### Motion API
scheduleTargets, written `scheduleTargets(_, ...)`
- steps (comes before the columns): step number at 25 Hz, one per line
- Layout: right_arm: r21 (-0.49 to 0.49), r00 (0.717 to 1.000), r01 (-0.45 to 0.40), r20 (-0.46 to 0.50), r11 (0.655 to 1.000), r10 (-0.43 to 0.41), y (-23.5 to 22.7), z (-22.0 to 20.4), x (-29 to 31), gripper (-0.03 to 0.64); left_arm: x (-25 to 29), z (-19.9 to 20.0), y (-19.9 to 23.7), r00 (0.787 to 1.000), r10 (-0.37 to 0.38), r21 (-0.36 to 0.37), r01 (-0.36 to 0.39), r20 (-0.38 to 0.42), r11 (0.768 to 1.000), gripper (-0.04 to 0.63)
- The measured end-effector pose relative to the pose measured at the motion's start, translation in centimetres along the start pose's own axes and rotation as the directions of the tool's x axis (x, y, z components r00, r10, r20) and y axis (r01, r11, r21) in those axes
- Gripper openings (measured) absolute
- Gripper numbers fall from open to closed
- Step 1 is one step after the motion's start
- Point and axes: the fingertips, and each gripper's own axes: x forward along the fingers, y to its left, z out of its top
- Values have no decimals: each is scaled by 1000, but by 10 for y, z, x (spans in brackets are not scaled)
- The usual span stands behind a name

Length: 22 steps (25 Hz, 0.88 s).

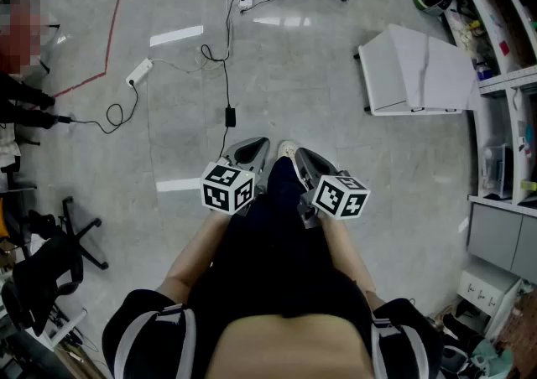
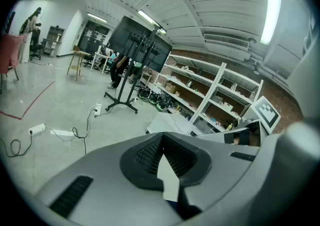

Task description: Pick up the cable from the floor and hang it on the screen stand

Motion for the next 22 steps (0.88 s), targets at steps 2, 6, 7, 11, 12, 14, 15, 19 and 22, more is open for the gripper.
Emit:
scheduleTargets(2,-7,1000,3,12,1000,-3,-2,5,-2,23,3,0,-4,1000,-9,3,9,1,1000,8)
scheduleTargets(6,-32,1000,9,25,999,-8,-8,22,4,23,15,9,-1,1000,-5,9,5,7,1000,8)
scheduleTargets(7,-36,1000,4,31,999,-3,-10,29,8,23,20,14,1,1000,0,8,0,10,1000,8)
scheduleTargets(11,-40,996,-53,75,998,56,-16,72,27,25,45,43,17,999,28,14,-29,37,999,8)
scheduleTargets(12,-48,994,-68,79,997,72,-16,83,34,25,51,52,23,998,37,17,-38,46,999,8)
scheduleTargets(14,-89,992,-85,84,992,93,-17,107,47,25,63,72,33,996,52,24,-53,68,998,8)
scheduleTargets(15,-117,991,-90,89,989,101,-18,119,53,25,70,82,37,995,58,28,-60,80,998,8)
scheduleTargets(19,-177,982,-126,114,976,148,-22,161,75,25,97,116,52,990,84,43,-89,116,995,8)
scheduleTargets(22,-186,979,-139,121,973,163,-29,178,90,26,114,129,62,987,97,46,-104,126,994,8)
